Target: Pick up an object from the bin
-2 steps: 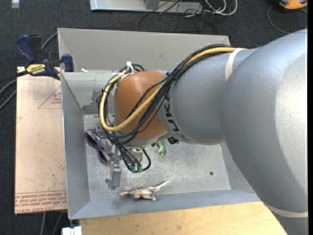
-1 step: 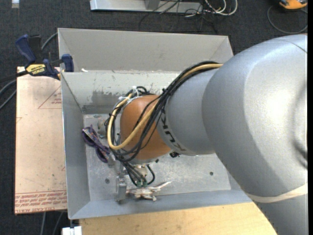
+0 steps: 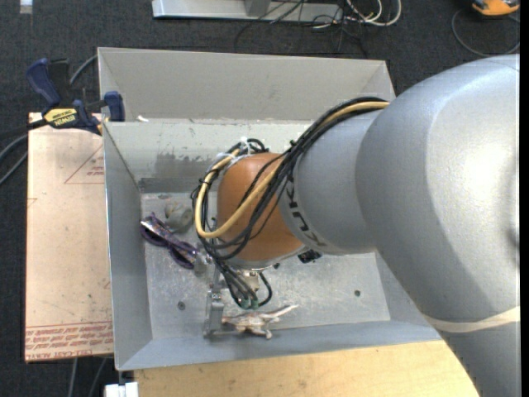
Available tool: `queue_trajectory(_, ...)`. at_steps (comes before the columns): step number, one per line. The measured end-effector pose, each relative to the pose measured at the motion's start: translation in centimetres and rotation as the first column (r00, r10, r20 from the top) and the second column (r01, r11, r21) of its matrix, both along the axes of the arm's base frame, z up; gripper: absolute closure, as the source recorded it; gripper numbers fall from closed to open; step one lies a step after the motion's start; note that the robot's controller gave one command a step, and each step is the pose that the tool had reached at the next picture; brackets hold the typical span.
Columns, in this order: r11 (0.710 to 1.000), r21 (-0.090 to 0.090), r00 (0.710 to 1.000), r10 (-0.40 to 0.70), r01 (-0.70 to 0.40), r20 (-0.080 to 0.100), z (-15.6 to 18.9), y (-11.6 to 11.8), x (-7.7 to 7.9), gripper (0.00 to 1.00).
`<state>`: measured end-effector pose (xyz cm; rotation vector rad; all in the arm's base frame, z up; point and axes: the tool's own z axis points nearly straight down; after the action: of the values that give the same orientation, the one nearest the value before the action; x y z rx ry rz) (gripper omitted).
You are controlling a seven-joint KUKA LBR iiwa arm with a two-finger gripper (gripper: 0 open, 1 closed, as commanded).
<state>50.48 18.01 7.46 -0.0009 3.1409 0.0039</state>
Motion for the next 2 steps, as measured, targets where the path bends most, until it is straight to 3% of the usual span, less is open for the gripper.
queue_trajectory(1,0.998,0.004,0.998,-0.059,0.059,0.007,6.7,0.7,-2.1,0.0)
queue_trajectory(2,0.999,-0.002,0.999,-0.044,0.044,0.004,-0.2,-8.2,-1.6,0.0)
